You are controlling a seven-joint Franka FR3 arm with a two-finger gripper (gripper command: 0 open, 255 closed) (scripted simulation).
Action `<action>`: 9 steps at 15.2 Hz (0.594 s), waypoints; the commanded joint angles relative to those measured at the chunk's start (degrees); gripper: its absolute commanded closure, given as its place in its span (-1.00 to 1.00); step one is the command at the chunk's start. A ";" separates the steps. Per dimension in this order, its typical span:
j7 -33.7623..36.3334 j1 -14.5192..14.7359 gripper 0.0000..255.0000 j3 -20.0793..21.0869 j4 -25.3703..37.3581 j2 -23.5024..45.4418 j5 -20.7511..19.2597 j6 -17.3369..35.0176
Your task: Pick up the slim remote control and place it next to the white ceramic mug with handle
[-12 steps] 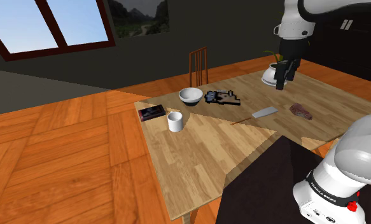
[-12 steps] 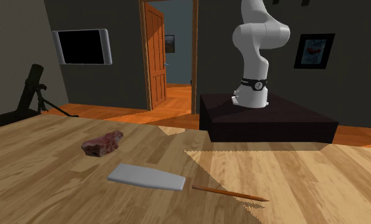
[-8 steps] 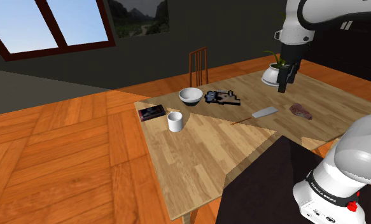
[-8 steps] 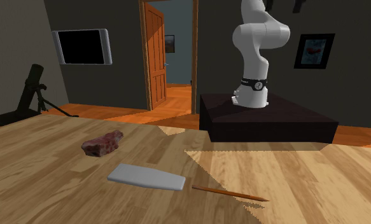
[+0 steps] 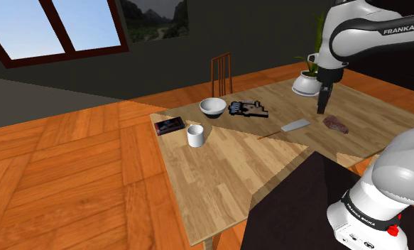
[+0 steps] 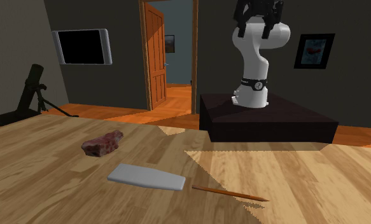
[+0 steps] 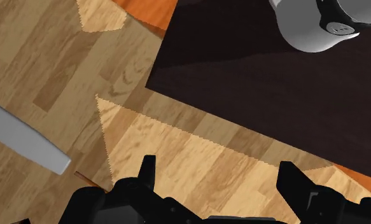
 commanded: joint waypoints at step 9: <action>-19.54 0.50 -1.00 -14.90 -0.53 15.13 -9.04 19.52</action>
